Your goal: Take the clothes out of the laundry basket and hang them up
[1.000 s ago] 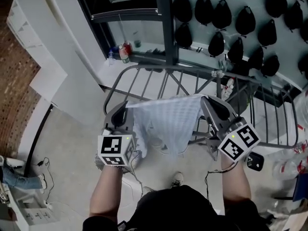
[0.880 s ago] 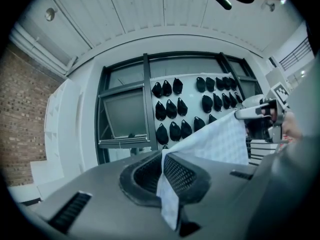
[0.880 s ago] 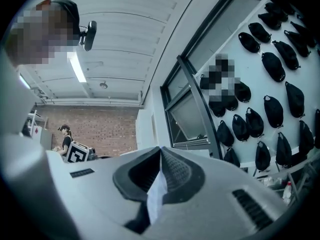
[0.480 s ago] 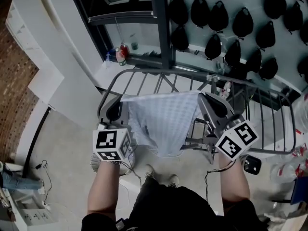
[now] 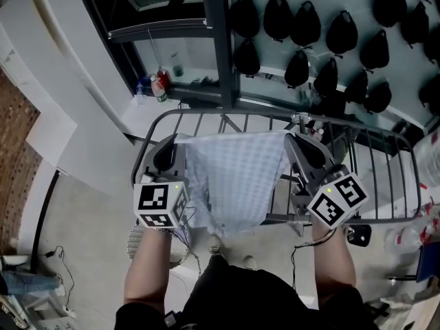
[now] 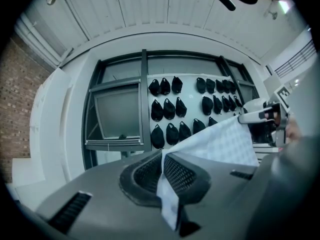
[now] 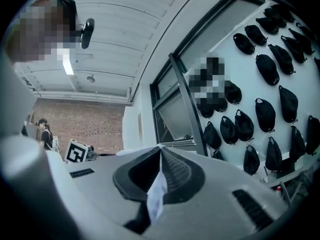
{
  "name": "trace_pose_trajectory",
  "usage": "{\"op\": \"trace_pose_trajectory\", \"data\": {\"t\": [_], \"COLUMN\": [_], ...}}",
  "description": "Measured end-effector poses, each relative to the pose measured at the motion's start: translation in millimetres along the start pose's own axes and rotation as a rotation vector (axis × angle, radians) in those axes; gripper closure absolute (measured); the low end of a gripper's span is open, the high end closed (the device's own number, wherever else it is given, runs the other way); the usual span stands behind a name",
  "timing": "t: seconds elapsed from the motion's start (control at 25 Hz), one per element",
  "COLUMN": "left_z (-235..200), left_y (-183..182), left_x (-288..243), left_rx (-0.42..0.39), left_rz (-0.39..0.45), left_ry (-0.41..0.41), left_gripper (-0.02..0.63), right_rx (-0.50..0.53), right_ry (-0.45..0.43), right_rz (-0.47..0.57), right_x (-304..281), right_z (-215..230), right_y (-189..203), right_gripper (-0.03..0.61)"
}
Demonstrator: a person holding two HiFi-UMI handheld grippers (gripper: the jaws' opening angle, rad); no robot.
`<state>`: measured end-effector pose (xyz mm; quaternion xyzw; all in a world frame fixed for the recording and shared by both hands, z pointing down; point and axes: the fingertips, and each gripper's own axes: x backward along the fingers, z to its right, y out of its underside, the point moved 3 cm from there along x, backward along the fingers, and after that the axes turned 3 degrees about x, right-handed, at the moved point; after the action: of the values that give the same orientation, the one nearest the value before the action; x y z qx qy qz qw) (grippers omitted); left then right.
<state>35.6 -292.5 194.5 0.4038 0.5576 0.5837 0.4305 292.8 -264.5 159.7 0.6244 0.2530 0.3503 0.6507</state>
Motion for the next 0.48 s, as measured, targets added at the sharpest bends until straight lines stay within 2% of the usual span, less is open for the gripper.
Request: {"op": "trace_pose_trajectory", "data": {"t": [0.48], "left_z": [-51.3], "left_y": [7.9], "left_x": [-111.1], "left_rx": [0.029], "left_rz": [0.005], "left_ry": [0.165], "left_gripper": [0.604], "right_rx": [0.010], "right_ry": [0.184], "right_rz": [-0.003], "right_x": [-80.1], "right_z": [34.1], "right_y": [5.4], "right_gripper": [0.571]}}
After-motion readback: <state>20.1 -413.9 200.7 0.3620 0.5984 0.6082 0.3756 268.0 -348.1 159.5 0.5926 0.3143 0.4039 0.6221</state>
